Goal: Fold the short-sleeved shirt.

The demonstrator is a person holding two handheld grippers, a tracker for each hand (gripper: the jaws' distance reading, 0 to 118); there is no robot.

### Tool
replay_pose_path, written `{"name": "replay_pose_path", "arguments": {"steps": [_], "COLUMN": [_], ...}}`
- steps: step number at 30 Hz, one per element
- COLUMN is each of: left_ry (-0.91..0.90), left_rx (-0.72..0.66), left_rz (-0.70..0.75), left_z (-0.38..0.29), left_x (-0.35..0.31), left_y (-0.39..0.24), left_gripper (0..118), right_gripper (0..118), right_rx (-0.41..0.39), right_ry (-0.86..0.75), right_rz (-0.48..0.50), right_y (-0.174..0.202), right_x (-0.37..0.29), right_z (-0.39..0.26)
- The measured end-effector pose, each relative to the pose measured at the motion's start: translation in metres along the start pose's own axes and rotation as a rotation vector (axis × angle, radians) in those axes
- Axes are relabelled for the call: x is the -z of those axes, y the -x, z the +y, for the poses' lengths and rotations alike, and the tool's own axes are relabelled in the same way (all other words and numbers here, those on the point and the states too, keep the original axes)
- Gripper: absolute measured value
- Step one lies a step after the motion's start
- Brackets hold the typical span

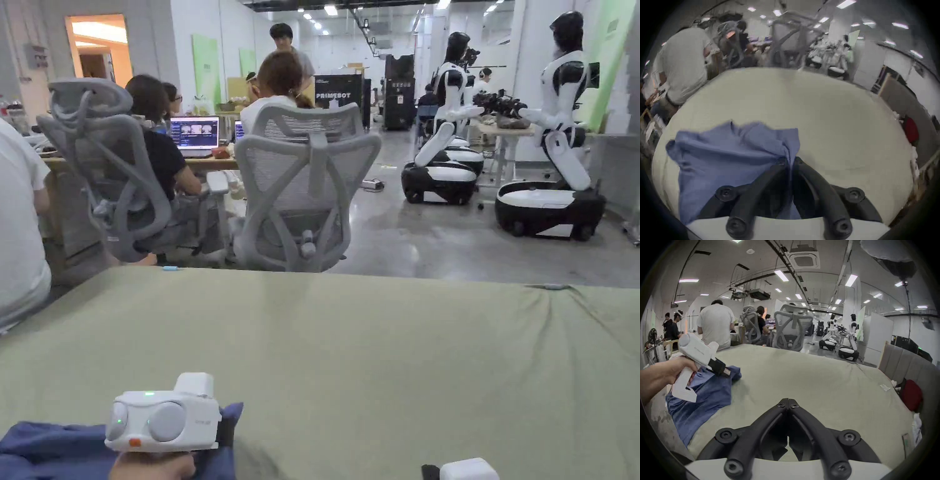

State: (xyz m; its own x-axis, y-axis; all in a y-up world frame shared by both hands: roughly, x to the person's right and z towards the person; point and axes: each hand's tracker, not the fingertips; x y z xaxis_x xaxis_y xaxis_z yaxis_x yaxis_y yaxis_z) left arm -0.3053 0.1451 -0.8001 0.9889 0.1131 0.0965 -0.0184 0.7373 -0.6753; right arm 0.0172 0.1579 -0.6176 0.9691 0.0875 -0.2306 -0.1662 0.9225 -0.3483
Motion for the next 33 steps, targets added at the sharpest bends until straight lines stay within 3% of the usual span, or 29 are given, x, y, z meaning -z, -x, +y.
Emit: {"name": "replay_pose_path", "arguments": {"steps": [5,11,16,21,22,23,24,25,26,27,32,33], "left_ry": [-0.123,-0.106,0.059,0.187,0.154,0.110,0.091,0.064,0.021,-0.050,-0.305,-0.332], "left_rx": [0.075,0.174,0.266,0.266,0.271,0.289,0.314,0.350,0.383,0.405,0.420,0.423], "left_rz": [-0.266,-0.557,-0.560,-0.485,-0.470,-0.447,-0.424,-0.389,-0.366,-0.366,-0.267,-0.264], "left_z": [0.034,0.025,-0.029,-0.086,-0.092,-0.093,-0.092,-0.089,-0.085,-0.081,-0.074,-0.080], "left_x": [-0.028,-0.035,0.022,0.082,0.084,0.083,0.081,0.074,0.063,0.048,-0.047,-0.063], "left_y": [-0.138,-0.306,-0.398,-0.419,-0.418,-0.418,-0.419,-0.418,-0.413,-0.405,-0.346,-0.332], "left_gripper": [2,2,2,4,9,22,59,87,108,111,70,51], "right_gripper": [0,0,0,0,0,0,0,0,0,0,0,0], "right_rx": [0.040,0.053,0.083,0.115,0.121,0.126,0.128,0.131,0.132,0.132,0.131,0.130], "right_ry": [-0.023,-0.024,0.005,0.031,0.037,0.040,0.040,0.037,0.035,0.032,0.004,0.000], "right_rz": [-0.098,-0.224,-0.302,-0.339,-0.341,-0.344,-0.345,-0.345,-0.343,-0.342,-0.328,-0.325], "right_y": [-0.055,-0.118,-0.167,-0.198,-0.201,-0.203,-0.204,-0.203,-0.202,-0.201,-0.182,-0.177], "right_x": [-0.045,-0.087,-0.101,-0.104,-0.105,-0.105,-0.105,-0.106,-0.107,-0.108,-0.112,-0.113], "right_z": [-0.001,-0.014,-0.037,-0.058,-0.060,-0.062,-0.062,-0.061,-0.060,-0.059,-0.044,-0.042]}}
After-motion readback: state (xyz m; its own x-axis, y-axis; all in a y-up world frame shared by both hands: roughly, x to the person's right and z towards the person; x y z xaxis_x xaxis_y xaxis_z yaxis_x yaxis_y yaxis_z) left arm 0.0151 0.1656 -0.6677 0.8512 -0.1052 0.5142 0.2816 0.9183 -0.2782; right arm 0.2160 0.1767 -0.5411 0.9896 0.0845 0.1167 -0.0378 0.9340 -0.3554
